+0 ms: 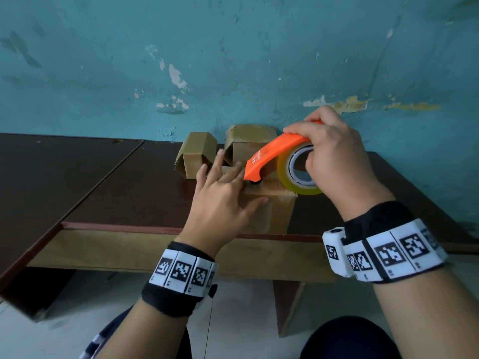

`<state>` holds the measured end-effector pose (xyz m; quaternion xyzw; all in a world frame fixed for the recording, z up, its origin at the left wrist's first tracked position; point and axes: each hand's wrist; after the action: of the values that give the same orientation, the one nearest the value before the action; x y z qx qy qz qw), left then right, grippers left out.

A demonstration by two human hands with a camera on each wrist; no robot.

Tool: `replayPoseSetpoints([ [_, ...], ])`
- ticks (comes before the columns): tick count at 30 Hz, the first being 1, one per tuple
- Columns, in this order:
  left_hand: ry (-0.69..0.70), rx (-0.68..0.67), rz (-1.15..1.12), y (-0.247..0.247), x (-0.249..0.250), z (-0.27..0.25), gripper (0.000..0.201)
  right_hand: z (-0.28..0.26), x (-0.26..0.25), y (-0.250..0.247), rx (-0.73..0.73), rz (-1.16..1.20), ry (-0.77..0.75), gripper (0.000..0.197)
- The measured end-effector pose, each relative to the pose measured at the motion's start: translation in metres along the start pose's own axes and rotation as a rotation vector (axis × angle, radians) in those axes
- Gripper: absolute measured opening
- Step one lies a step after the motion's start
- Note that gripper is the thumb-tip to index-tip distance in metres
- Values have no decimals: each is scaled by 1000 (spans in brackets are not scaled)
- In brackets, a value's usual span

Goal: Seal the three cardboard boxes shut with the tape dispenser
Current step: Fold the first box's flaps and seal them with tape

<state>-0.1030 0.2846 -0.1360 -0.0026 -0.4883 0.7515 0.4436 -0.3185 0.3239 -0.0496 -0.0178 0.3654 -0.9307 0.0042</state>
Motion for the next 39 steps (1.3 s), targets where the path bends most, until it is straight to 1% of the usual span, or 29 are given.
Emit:
replayPoseSetpoints([
  [4,65,-45,143,1,2,3,75,0,0,0,-1,-3,20,57],
  [6,79,-59,146,0,3,3,71,0,1,0,-4,-1,23,57],
  [8,74,-51,101,-1,2,2,71,0,-1,1,-4,-9,30,56],
  [10,66,-38,75,-3,2,2,72,0,-5,1,11,-64,41,53],
  [13,65,-70,135,-3,6,4,76,-1,-12,5,39,-186,37,45],
  [16,63,-108,227,2,13,5,81,2,-15,9,46,-229,48,38],
  [19,74,-80,223,4,12,3,80,2,-14,9,60,-241,54,36],
  [23,63,-76,227,1,12,3,75,-1,-13,6,30,-249,7,40],
  [26,33,-132,266,0,17,5,71,0,-11,3,-15,-253,-33,45],
  [28,45,-129,263,-1,16,5,71,1,-9,2,-26,-247,-32,49],
  [30,66,-106,257,-1,12,4,72,0,-10,5,2,-249,2,55],
  [33,76,-78,244,0,10,2,75,-7,-10,10,93,-189,93,62],
  [35,78,-75,233,-1,10,3,79,-12,-8,12,133,-150,155,60],
  [37,91,-66,231,0,8,3,81,-15,-5,12,142,-149,200,53],
  [39,105,-49,224,1,6,3,82,-14,-5,13,138,-148,202,53],
])
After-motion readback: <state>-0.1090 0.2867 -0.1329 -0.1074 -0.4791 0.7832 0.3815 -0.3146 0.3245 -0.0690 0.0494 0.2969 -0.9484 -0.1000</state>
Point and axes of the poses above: each hand's wrist, its own z-axis towards the middle knuckle, its own y-axis out of the palm, x = y × z, and after that the axes turned 14 degrees about -z, right-handed
